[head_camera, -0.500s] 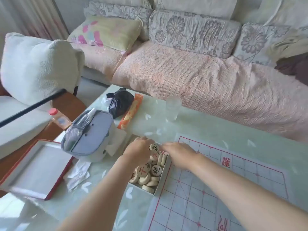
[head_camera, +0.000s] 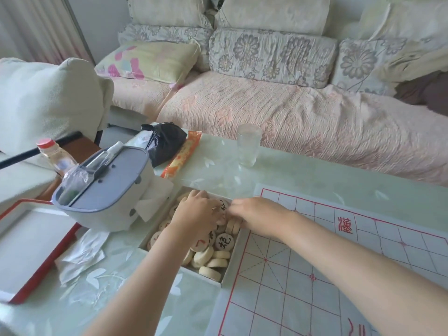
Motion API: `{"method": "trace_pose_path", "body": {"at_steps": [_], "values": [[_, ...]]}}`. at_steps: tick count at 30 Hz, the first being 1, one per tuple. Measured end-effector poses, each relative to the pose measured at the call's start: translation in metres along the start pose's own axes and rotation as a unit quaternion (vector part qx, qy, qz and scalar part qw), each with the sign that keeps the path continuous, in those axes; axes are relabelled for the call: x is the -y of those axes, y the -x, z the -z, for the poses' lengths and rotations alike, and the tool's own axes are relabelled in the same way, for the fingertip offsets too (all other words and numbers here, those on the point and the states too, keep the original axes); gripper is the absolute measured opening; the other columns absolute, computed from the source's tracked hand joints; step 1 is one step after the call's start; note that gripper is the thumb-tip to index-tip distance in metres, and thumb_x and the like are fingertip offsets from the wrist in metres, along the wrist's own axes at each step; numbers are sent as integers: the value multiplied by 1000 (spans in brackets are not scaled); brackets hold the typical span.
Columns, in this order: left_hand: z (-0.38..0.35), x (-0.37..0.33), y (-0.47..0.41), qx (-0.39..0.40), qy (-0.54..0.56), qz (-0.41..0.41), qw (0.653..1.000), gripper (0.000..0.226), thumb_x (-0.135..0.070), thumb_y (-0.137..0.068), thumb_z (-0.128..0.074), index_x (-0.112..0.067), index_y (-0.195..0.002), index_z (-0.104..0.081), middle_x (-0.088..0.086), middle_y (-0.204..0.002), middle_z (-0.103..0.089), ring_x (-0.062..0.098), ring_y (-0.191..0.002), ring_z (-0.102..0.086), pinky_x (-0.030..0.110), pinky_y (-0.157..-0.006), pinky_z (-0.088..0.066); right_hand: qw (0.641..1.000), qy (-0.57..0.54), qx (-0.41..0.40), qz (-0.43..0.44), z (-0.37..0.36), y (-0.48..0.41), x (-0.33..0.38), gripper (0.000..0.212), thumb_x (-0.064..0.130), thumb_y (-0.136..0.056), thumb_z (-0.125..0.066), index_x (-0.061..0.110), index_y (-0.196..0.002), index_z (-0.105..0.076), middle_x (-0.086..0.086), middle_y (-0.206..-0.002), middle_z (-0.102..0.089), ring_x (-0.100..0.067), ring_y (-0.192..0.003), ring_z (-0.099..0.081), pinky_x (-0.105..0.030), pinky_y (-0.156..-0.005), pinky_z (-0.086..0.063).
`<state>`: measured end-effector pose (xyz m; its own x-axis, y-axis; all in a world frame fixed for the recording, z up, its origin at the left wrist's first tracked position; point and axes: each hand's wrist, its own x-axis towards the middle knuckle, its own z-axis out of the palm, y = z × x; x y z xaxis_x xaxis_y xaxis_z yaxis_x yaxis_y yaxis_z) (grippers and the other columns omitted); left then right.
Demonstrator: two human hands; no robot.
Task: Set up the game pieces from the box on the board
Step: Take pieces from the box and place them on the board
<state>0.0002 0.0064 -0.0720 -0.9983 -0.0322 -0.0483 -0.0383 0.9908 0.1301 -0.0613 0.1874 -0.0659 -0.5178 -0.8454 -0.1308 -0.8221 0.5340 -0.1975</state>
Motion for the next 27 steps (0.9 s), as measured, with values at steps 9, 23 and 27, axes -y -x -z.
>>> {"method": "trace_pose_path", "body": {"at_steps": [9,23,27], "values": [[23,-20,43,-61,259,-20,964,49,-8,-90,-42,-34,-128,-56,-13,-119,-62,10,-108,-56,27,-90,-47,948,-255,-127,-143,12,49,35,17,26,-94,-64,24,-110,-65,6,-105,-65,-9,-83,-60,-28,-78,-47],[12,-73,173,-8,522,-44,852,23,-20,-84,-73,-25,-107,-72,1,-97,-71,21,-82,-71,41,-75,-60,743,-590,-186,-256,-17,177,125,20,6,-101,-52,2,-115,-66,-18,-100,-74,-24,-82,-74,-31,-65,-60],[-11,-82,184,17,509,-27,860,25,-6,-87,-66,-24,-104,-72,7,-103,-62,15,-87,-67,22,-64,-58,718,-594,-217,-291,-36,204,123,18,7,-100,-56,0,-114,-66,-20,-103,-72,-25,-82,-73,-34,-68,-60]]}}
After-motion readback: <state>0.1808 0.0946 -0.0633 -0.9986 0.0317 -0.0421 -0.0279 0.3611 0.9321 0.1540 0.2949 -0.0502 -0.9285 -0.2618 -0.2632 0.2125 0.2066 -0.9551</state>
